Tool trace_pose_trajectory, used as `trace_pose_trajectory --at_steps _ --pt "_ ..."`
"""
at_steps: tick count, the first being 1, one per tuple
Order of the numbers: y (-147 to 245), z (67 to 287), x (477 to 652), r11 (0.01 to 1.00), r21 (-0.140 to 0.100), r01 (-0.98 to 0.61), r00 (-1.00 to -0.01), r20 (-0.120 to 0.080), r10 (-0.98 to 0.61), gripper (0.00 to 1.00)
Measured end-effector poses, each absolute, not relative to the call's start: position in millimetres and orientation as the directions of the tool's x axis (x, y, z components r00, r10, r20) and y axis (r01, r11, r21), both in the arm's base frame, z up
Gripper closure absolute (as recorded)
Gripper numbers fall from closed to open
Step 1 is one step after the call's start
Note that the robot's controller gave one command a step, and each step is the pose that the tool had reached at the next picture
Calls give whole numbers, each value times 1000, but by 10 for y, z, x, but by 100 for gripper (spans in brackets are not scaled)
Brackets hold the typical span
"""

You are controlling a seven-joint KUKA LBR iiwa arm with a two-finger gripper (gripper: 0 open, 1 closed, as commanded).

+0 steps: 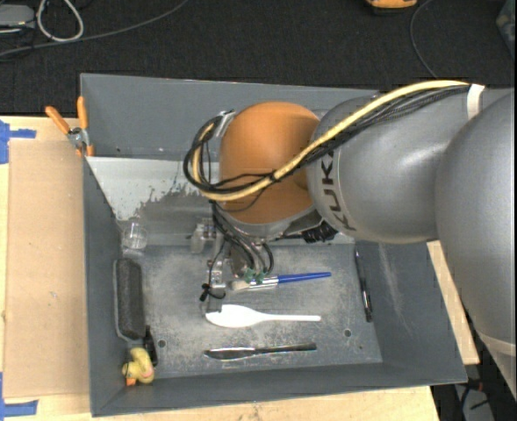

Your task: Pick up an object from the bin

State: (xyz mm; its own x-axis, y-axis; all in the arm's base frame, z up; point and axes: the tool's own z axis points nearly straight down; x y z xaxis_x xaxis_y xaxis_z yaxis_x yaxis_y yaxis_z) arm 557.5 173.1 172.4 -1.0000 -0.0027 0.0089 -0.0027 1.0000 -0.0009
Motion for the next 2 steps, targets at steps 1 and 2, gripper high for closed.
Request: trace_pose_trajectory --at_steps 1,2 --pt "1719 1764 5595 1000 0 1 -1000 2 1 0" --pt "1030 1063 5616 990 1 -139 -990 2 -139 0"
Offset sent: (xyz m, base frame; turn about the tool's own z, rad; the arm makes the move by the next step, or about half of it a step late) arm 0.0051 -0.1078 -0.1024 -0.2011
